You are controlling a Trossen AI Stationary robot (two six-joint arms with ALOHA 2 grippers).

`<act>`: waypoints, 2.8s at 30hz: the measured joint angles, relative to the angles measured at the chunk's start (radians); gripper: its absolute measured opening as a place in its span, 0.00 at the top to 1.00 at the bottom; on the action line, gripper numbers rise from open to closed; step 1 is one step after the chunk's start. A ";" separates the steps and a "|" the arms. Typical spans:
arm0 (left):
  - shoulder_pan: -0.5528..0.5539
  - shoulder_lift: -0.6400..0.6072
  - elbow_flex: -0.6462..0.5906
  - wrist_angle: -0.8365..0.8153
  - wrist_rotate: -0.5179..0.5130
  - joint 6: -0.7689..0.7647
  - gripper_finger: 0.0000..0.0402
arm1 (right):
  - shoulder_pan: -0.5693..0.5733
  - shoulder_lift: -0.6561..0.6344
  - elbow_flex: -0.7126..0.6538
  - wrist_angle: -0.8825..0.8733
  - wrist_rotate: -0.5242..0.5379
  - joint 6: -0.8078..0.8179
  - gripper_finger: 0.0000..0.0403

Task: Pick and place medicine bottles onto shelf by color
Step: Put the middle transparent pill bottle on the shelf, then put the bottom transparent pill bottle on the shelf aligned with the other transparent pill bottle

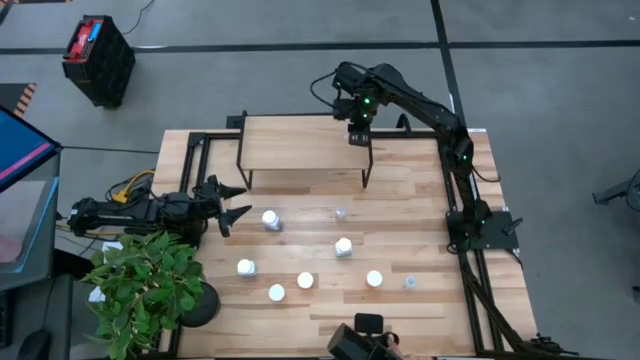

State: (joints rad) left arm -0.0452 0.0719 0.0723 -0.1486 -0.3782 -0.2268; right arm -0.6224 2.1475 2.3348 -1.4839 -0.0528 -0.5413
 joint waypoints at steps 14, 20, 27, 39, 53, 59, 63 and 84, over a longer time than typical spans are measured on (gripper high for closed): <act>0.000 0.000 0.000 0.000 0.002 -0.002 0.32 | 0.006 0.000 0.000 0.004 0.000 0.055 0.43; 0.000 0.000 0.000 0.000 0.003 -0.002 0.32 | 0.010 -0.001 0.002 0.006 0.005 0.039 0.40; 0.000 0.000 0.000 0.000 0.003 -0.002 0.32 | 0.032 -0.070 0.002 -0.041 0.127 0.049 0.39; 0.000 0.000 0.000 0.000 0.001 -0.002 0.32 | 0.217 -0.343 -0.003 -0.087 -0.048 0.440 0.39; 0.000 0.000 0.000 0.001 0.002 -0.042 0.32 | 0.881 -0.819 -0.578 -0.089 0.191 1.195 0.44; 0.000 0.000 -0.002 0.011 0.027 -0.082 0.32 | 1.130 -0.892 -0.879 -0.053 0.217 1.527 0.47; 0.000 0.000 -0.002 0.013 0.091 -0.074 0.32 | 1.241 -0.869 -0.983 0.032 0.243 1.579 0.49; 0.000 0.000 -0.002 0.017 0.082 -0.021 0.32 | 1.327 -0.500 -1.053 0.184 0.120 1.565 0.38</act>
State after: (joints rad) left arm -0.0453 0.0719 0.0700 -0.1318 -0.2963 -0.2474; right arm 0.7048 1.6479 1.2819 -1.3001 0.0676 1.0239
